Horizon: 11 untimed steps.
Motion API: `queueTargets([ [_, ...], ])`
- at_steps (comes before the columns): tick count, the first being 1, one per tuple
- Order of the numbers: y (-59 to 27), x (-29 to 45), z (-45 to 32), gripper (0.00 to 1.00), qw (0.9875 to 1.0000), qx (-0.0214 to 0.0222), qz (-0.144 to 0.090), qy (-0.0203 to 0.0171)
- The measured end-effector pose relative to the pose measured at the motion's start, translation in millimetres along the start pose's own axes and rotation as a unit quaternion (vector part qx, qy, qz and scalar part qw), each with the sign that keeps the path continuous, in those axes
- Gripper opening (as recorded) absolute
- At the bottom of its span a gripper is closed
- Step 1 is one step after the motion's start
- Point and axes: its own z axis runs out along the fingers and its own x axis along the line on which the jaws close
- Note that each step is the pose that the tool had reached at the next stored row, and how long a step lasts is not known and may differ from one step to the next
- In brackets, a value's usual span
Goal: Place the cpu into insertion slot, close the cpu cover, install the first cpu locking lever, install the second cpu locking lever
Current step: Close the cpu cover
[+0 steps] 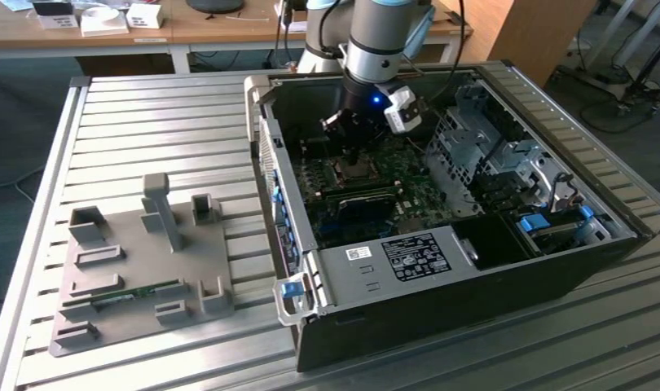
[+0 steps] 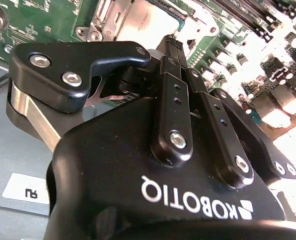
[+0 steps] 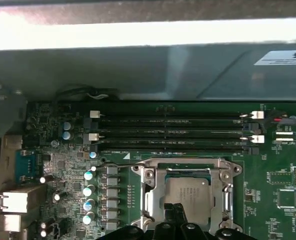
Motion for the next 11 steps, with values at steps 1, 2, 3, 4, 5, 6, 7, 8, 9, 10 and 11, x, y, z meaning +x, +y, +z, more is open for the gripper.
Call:
queueTargets([
  [1,0.0,1.5,0.2,0.11,1.0,0.0,0.0,0.0],
  [2,0.0,2.6,0.5,0.11,1.0,0.0,0.0,-0.0001],
  [3,0.0,3.3,1.0,0.11,1.0,0.0,0.0,-0.0001],
  [4,0.0,3.9,1.7,0.11,1.0,0.0001,0.0,0.0],
  [5,0.0,4.3,2.8,0.11,1.0,0.0,0.0,0.0],
  [6,-0.1,4.7,3.9,0.11,1.0,0.0,0.0,0.0],
  [7,-0.1,5.1,4.8,0.11,1.0,0.0,0.0,-0.0001],
  [8,-0.1,5.3,5.0,0.11,1.0,0.0001,0.0,0.0],
  [9,-0.1,5.4,5.0,0.11,1.0,0.0001,0.0,0.0],
  [10,-0.1,5.8,5.0,0.11,1.0,0.0,0.0,-0.0001],
  [11,-0.1,6.4,5.2,0.11,1.0,-0.0001,0.0,-0.0005],
])
